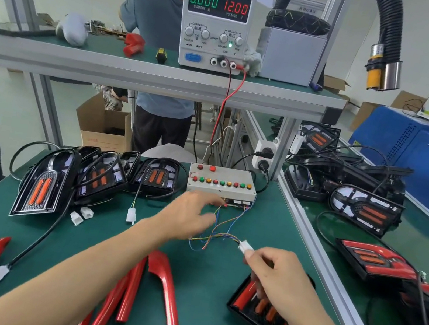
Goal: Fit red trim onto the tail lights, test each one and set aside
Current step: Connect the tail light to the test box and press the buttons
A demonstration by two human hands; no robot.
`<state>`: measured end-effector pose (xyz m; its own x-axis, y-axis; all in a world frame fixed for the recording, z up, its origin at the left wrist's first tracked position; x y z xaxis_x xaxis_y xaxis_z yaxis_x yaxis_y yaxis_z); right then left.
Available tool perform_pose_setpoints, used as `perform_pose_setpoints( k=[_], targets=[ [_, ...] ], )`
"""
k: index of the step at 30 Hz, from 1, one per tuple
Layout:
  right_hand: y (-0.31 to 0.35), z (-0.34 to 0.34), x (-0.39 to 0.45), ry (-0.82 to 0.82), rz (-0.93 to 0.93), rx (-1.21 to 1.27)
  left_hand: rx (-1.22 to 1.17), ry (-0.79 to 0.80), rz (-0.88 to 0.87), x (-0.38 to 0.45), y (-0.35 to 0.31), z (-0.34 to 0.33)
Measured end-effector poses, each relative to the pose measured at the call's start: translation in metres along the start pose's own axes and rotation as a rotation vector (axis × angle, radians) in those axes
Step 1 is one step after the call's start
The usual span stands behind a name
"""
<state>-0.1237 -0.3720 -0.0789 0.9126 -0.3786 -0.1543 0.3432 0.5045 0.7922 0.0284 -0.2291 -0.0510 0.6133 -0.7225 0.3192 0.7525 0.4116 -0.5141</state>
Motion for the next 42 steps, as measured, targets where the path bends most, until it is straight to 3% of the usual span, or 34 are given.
perform_pose_setpoints(
  k=[4, 11, 25, 34, 42],
  targets=[
    [0.007, -0.006, -0.007, -0.023, 0.012, -0.017, 0.347, -0.015, 0.167, 0.017, 0.036, -0.004],
    [0.019, -0.008, -0.017, -0.073, 0.083, -0.046, 0.409, 0.141, 0.340, 0.037, 0.066, -0.023],
    [0.009, -0.040, -0.038, -0.060, -0.056, 0.050, 0.540, 0.137, 0.233, 0.039, 0.073, -0.029],
    [0.009, -0.058, -0.046, -0.086, -0.094, -0.109, 0.582, 0.205, 0.258, 0.037, 0.075, -0.031],
    [0.005, -0.078, -0.052, -0.072, -0.176, -0.315, 0.557, 0.171, 0.287, 0.037, 0.074, -0.030]
  ],
)
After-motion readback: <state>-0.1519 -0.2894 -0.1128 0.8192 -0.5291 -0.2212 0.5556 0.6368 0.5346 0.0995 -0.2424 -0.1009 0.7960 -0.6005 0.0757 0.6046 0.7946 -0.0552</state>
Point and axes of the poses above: each hand's wrist, its own x-axis towards the middle knuckle, its own z-axis out of the back of the hand, y = z × x, the point moved 9 cm from there along x, towards the middle knuckle, and after that the axes turned 8 degrees about -z, right-handed, at the moved point
